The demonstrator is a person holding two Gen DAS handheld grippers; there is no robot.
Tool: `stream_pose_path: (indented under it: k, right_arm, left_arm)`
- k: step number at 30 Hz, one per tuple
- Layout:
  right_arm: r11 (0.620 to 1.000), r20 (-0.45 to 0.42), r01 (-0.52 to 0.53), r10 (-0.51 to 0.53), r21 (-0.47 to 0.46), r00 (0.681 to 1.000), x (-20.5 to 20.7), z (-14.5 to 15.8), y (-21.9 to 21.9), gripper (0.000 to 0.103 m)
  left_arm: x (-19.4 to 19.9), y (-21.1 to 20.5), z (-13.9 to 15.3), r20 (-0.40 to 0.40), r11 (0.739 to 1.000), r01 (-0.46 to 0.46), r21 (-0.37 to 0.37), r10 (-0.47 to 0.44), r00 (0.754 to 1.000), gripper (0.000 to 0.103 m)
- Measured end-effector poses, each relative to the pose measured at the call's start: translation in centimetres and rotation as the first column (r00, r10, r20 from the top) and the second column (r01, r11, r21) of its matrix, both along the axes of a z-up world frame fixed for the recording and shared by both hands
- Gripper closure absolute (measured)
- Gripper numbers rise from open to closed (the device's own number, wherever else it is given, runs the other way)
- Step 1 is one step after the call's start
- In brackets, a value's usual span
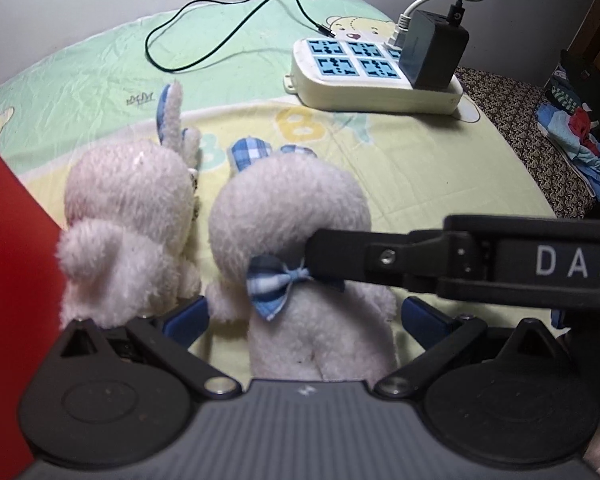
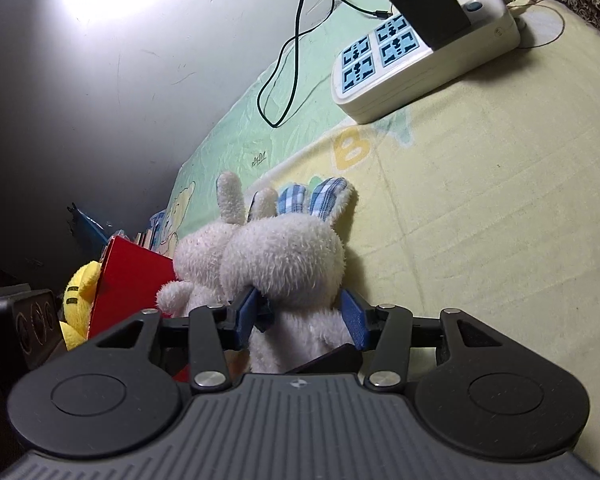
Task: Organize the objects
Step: 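Move both grippers to the white bunny with blue bow and grasp it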
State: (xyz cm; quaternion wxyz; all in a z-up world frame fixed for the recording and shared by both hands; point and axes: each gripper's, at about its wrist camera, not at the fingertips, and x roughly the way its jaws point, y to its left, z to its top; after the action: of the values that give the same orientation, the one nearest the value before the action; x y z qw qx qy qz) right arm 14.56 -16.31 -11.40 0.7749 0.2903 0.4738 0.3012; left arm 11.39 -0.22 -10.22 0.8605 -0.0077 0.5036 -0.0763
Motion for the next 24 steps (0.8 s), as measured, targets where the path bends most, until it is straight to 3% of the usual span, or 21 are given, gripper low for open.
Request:
stream_pose_path:
  k: [3,11,16,24]
  right_arm:
    - [0.999,0.003,-0.041,0.041,0.017,0.999,0.5,-0.4,0.9,0.050]
    - [0.994,-0.011,-0.084,0.085,0.075,0.996,1.0,-1.1,1.5,0.054]
    - [0.994,-0.011,-0.092,0.093,0.066,0.996,0.5,-0.5,1.3,0.059]
    - [0.995,0.032,-0.100,0.099,0.023,0.995,-2.3,1.6,0.7,0.059]
  left_arm:
    - [0.4,-0.1,-0.4,0.014,0.999,-0.009,0.037,0.008,1.000,0.004]
    - [0.9,0.1,-1.0,0.014,0.999,-0.013,0.042,0.012,1.000,0.005]
    - [0.4,-0.4,-0.4,0.002,1.000,0.010,0.017,-0.010,1.000,0.011]
    - [-2.0,-1.1,1.2,0.009,0.999,0.037,-0.016,-0.037,0.999,0.012]
